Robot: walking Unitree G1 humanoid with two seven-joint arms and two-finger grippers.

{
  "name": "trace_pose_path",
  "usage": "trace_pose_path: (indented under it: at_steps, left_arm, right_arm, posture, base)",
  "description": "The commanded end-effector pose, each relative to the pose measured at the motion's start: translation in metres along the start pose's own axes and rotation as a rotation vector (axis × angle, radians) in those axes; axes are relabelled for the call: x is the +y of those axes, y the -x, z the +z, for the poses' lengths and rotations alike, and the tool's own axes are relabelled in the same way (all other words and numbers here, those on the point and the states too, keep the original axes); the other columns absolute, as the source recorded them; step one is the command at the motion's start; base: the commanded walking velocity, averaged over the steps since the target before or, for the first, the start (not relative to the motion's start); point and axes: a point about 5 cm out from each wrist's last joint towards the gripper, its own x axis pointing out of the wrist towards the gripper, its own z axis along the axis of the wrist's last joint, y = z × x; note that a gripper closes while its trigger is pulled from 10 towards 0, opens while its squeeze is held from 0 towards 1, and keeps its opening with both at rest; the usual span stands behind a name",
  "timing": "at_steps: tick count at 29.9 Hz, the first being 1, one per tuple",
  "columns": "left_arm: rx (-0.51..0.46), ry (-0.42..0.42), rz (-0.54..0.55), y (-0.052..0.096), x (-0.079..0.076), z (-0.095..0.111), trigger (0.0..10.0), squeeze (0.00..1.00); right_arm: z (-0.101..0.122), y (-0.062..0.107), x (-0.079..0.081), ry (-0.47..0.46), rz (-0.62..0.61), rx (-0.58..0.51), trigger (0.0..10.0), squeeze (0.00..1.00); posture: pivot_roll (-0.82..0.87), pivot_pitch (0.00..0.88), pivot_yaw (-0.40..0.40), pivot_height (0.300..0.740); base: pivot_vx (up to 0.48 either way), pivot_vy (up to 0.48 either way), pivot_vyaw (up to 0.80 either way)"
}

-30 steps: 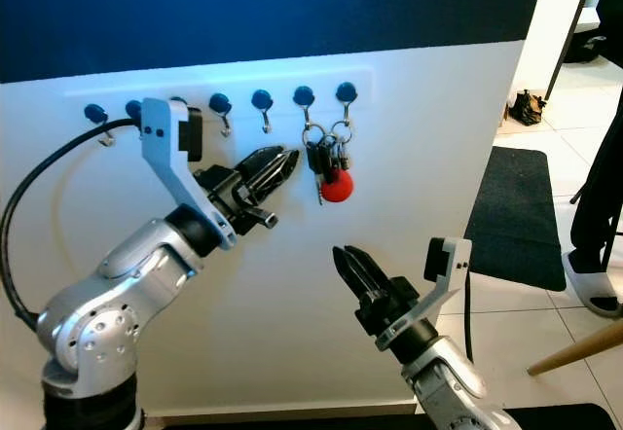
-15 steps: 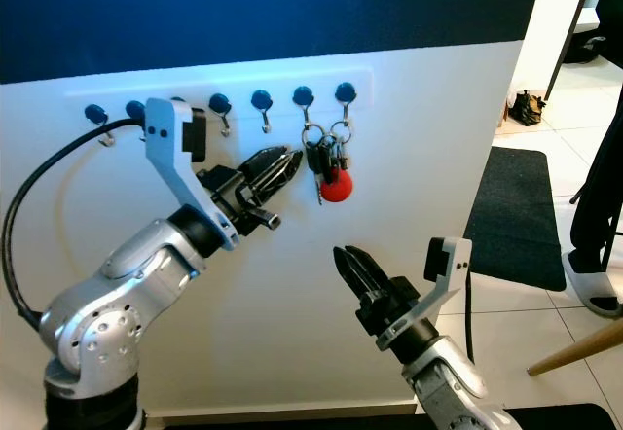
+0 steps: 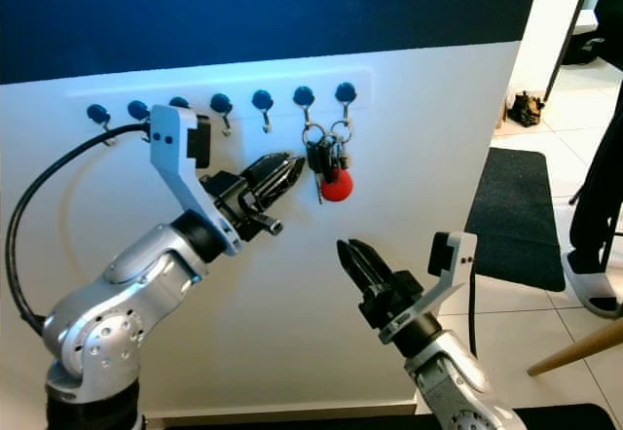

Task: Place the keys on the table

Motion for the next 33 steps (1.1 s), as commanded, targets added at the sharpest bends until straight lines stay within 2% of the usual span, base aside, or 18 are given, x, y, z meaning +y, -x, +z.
trace_pose_path:
  at_steps: [1,33]
  left_arm:
    - [-0.007,-0.019,0.007,0.0026,0.0008,-0.0003,10.0,0.00]
    - [-0.002,-0.018,0.016,0.0059,0.0014,-0.0004,10.0,0.00]
  right_arm:
    - [-0.0041,0.0005,-0.0002,-0.014,-0.001,0.015,10.0,0.00]
    - [-0.0017,0.0007,-0.0027,-0.009,-0.009,0.009,10.0,0.00]
  posture:
    - [0.08,0.154,0.115,0.740]
    - [0.09,0.166,0.115,0.740]
  base:
    - [0.000,0.000,0.00]
    - [0.000,0.000,0.00]
